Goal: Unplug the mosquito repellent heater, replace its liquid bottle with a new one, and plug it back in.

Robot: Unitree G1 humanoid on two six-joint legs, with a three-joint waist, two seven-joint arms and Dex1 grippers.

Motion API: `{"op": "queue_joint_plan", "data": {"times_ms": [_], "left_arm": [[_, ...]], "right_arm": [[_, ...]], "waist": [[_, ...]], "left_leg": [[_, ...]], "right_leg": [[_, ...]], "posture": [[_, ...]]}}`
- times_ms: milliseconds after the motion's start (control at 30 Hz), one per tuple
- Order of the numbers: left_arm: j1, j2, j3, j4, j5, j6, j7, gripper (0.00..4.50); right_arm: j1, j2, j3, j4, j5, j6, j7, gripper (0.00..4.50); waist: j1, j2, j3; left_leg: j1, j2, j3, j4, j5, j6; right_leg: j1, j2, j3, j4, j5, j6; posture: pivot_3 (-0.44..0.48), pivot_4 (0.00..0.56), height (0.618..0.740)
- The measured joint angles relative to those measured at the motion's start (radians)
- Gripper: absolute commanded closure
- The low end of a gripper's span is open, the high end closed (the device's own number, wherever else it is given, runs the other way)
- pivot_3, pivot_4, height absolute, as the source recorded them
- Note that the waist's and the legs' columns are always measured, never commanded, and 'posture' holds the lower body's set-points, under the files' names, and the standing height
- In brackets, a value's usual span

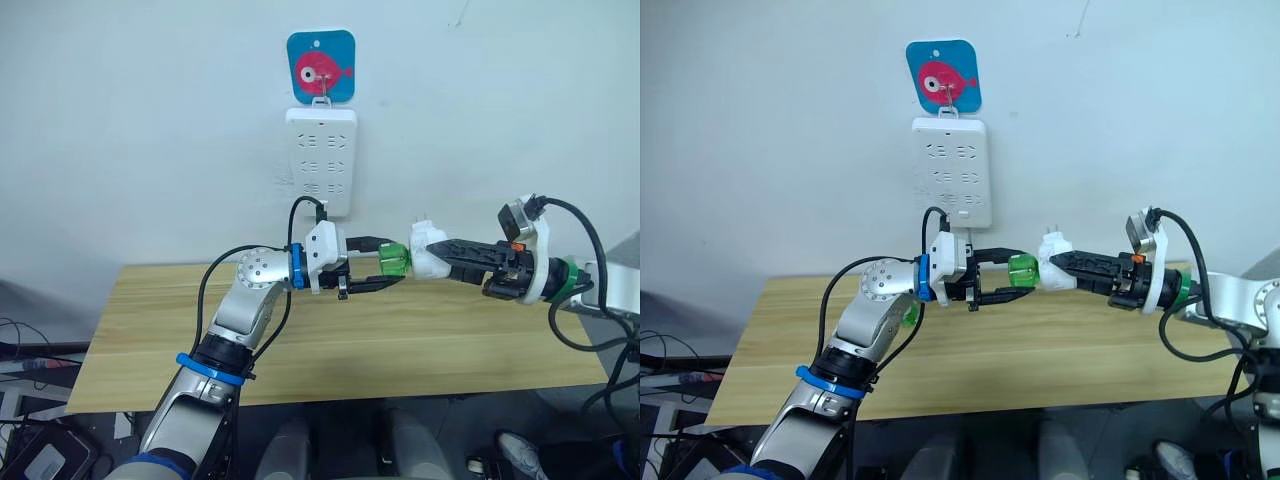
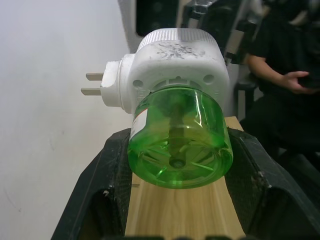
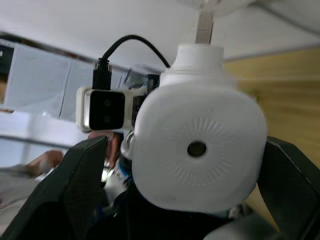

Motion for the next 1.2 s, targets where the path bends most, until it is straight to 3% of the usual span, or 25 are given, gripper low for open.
{"op": "queue_joint_plan", "data": {"times_ms": [300,400,500,733,833,967,1033,1100,1200], "left_arm": [[0.041,-0.004,-0.017,-0.038,0.013,0.011,0.024,2.22],[0.044,-0.005,-0.024,-0.05,0.013,0.019,0.032,2.22],[0.045,-0.005,-0.025,-0.067,0.014,0.026,0.042,2.22],[0.048,-0.012,-0.026,-0.086,-0.005,0.071,0.044,2.22],[0.036,-0.017,-0.02,-0.136,-0.156,0.371,0.068,2.22],[-0.059,-0.004,0.094,-0.117,-0.531,1.005,0.131,2.22],[-0.102,0.004,0.145,-0.06,-0.645,1.203,0.141,2.22],[-0.141,0.0,0.176,0.019,-0.712,1.346,0.158,1.5],[-0.169,0.004,0.248,0.11,-0.737,1.419,0.193,0.6]], "right_arm": [[-0.027,-0.03,0.074,0.033,0.0,0.04,0.033,0.03],[-0.027,-0.032,0.086,0.031,0.0,0.03,0.025,0.62],[-0.027,-0.031,0.089,0.031,0.002,0.018,0.016,1.53],[-0.021,-0.054,0.089,0.003,0.0,0.016,0.029,1.52],[-0.019,-0.082,0.073,-0.035,-0.04,0.014,0.057,1.52],[-0.02,-0.096,0.055,-0.087,-0.085,0.016,0.133,1.52],[-0.021,-0.098,0.055,-0.12,-0.088,0.018,0.161,1.52],[-0.021,-0.101,0.06,-0.139,-0.093,0.017,0.169,1.52],[-0.016,-0.104,0.081,-0.168,-0.098,0.041,0.191,1.52]], "waist": [[0.011,-0.003,0.005],[0.014,-0.003,0.005],[0.015,-0.003,0.005],[0.02,-0.003,0.005],[0.024,-0.003,0.005],[0.02,-0.004,0.006],[0.017,-0.004,0.006],[0.012,-0.004,0.006],[0.008,-0.004,0.006]], "left_leg": [[-0.001,-0.001,0.0,0.001,0.0,0.0],[-0.001,-0.001,-0.001,0.001,0.0,0.0],[-0.001,-0.001,0.0,0.001,0.0,0.0],[-0.001,-0.001,0.0,0.001,0.0,0.0],[-0.001,-0.001,-0.001,0.002,0.0,0.0],[-0.001,-0.001,-0.002,0.003,0.0,0.0],[0.0,-0.001,-0.002,0.003,0.0,0.0],[0.0,-0.001,-0.001,0.003,0.0,-0.001],[-0.001,-0.001,-0.001,0.003,0.001,-0.001]], "right_leg": [[0.0,-0.001,0.0,0.0,0.0,0.0],[0.0,-0.001,0.0,0.0,0.0,0.0],[0.0,-0.001,0.0,0.0,0.0,0.0],[0.0,-0.001,0.0,0.0,0.0,0.0],[0.0,0.0,-0.001,0.0,0.0,0.0],[0.0,0.002,-0.003,0.002,0.0,0.001],[0.0,0.005,-0.004,0.002,0.0,0.001],[0.0,0.005,-0.004,0.002,0.0,0.001],[-0.001,0.004,-0.003,0.002,0.0,0.001]], "posture": [[-0.014,0.216,0.74],[-0.013,0.213,0.74],[-0.017,0.21,0.74],[-0.016,0.197,0.74],[-0.015,0.194,0.74],[-0.008,0.194,0.74],[-0.016,0.19,0.74],[-0.017,0.188,0.74],[-0.02,0.185,0.74]]}}
